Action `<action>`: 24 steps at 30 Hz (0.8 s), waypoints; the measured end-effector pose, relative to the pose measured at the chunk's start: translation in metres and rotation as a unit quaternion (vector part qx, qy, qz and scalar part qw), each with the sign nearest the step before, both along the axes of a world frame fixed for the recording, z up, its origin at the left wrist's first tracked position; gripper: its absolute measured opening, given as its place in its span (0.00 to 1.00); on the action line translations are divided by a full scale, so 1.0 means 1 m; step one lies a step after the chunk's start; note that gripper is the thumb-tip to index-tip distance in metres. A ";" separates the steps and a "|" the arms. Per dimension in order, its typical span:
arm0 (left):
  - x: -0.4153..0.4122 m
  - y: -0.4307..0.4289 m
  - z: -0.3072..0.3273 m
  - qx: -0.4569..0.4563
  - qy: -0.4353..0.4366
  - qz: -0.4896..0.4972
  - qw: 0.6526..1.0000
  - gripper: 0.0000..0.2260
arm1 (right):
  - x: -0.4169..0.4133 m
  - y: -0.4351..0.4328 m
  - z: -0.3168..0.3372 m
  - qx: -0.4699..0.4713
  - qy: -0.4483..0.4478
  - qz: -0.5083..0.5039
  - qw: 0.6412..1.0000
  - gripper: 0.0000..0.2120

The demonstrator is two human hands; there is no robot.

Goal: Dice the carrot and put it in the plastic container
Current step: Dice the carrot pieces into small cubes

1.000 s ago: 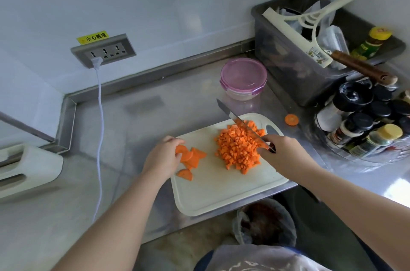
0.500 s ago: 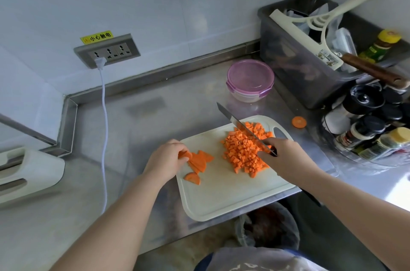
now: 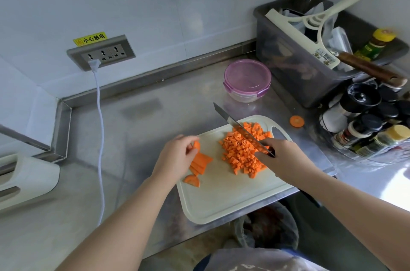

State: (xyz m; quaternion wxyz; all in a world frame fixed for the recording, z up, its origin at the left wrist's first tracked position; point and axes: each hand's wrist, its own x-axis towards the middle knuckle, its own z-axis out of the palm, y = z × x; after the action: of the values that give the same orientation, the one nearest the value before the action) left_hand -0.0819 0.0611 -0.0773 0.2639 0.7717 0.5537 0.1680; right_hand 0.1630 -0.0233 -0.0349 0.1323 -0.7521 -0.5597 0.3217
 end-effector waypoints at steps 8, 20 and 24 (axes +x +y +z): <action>0.004 0.010 -0.005 -0.257 -0.063 0.108 0.958 0.08 | 0.000 -0.002 -0.002 -0.006 0.008 -0.006 1.000 0.16; 0.010 0.009 0.013 -0.022 0.292 -0.226 0.929 0.20 | 0.002 -0.005 0.001 -0.015 0.008 -0.009 1.000 0.17; 0.012 0.012 0.012 -0.021 0.321 -0.243 0.915 0.16 | 0.003 -0.006 0.001 -0.008 0.011 -0.014 1.000 0.17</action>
State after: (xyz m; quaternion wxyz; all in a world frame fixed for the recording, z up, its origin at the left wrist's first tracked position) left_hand -0.0701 0.0729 -0.0649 0.1209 0.8889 0.4077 -0.1702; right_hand 0.1658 -0.0298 -0.0341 0.1373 -0.7574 -0.5450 0.3322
